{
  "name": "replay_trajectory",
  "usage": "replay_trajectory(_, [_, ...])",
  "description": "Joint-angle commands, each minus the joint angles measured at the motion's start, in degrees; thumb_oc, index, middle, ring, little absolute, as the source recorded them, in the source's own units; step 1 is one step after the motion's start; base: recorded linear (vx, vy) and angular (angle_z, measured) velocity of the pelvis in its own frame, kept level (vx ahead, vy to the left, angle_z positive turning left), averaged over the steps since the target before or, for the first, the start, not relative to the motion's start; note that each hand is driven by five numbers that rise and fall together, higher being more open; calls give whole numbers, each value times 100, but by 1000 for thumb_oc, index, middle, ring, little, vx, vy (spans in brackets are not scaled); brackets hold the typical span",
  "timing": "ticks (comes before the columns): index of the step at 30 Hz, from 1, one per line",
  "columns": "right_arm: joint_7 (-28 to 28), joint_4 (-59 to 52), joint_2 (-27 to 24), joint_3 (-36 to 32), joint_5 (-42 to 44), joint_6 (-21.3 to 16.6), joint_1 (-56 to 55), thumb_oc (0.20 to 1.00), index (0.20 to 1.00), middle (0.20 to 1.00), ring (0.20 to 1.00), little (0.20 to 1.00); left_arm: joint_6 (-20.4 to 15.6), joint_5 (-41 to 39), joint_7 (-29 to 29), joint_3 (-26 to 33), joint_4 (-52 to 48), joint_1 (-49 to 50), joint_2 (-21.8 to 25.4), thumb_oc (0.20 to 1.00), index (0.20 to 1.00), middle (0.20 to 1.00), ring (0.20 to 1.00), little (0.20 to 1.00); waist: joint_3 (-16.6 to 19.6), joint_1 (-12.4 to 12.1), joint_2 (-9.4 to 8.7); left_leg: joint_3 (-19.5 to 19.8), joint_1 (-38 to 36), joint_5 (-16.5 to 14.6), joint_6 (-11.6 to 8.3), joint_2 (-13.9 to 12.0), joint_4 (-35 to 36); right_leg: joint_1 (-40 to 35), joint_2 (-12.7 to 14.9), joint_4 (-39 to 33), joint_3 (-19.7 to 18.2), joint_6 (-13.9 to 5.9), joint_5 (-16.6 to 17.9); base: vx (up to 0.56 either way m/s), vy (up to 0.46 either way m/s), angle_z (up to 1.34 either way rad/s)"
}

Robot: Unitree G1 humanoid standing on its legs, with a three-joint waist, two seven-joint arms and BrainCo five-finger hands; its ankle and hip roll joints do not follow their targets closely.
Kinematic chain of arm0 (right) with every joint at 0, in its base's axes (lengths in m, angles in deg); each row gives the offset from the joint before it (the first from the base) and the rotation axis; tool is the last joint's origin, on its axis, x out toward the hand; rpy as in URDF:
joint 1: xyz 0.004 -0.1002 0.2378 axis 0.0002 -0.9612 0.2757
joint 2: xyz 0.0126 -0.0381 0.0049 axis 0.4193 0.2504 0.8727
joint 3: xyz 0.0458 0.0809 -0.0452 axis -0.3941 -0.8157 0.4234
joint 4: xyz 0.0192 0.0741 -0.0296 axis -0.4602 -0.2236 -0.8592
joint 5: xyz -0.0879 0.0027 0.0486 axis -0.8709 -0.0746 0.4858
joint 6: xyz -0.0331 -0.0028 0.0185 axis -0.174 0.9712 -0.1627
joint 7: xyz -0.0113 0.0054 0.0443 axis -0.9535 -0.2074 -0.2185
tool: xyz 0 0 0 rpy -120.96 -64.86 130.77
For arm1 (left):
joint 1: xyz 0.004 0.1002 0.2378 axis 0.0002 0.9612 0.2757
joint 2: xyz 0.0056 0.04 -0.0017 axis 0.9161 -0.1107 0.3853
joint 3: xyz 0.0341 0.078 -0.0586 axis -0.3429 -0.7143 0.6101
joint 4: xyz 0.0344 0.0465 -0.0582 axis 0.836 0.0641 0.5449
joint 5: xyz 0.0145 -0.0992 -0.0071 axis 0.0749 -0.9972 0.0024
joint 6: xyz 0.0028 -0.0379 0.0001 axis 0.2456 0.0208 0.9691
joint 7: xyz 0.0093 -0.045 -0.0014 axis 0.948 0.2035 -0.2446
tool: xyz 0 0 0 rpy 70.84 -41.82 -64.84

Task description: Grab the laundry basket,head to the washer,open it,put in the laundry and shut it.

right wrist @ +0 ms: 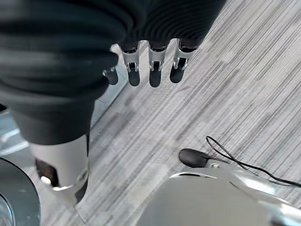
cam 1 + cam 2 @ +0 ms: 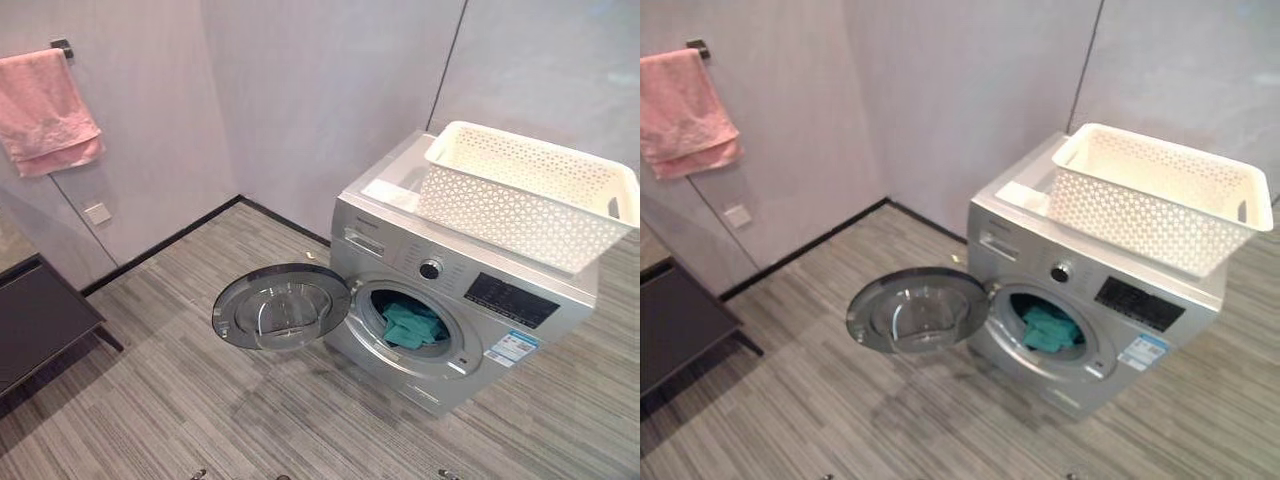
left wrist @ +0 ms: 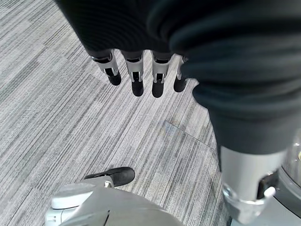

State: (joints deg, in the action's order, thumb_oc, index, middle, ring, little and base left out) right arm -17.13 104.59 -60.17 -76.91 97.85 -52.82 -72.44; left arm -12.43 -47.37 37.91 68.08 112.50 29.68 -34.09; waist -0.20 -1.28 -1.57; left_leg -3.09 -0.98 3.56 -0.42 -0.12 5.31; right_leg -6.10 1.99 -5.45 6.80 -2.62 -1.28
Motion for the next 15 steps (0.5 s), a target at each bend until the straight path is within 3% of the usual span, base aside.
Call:
replay_trajectory(1, [13,233,-251,-198,508,-216,149,1000,1000,1000,1000,1000,-196,-199,31,40,457,-262,-124,1000,1000,1000,1000,1000,47,37,73,369,-17,-329,-55,108,-31,179,98,344,-130,-347,-206,8,20,-11])
replay_trajectory(6, [-37,390,-226,-377,767,-247,189,1000,1000,1000,1000,1000,-190,-66,106,-83,611,-256,-192,1000,1000,1000,1000,1000,70,98,104,297,-89,-377,-53,97,-31,136,104,311,-189,-350,-193,18,17,-9])
replay_trajectory(15, [194,616,-214,-689,1581,-306,114,1000,1000,1000,1000,1000,-282,149,201,-605,376,-614,-274,1000,1000,1000,1000,1000,126,430,179,-101,-236,-536,-35,43,-31,201,91,309,-570,-385,-106,31,20,-21])
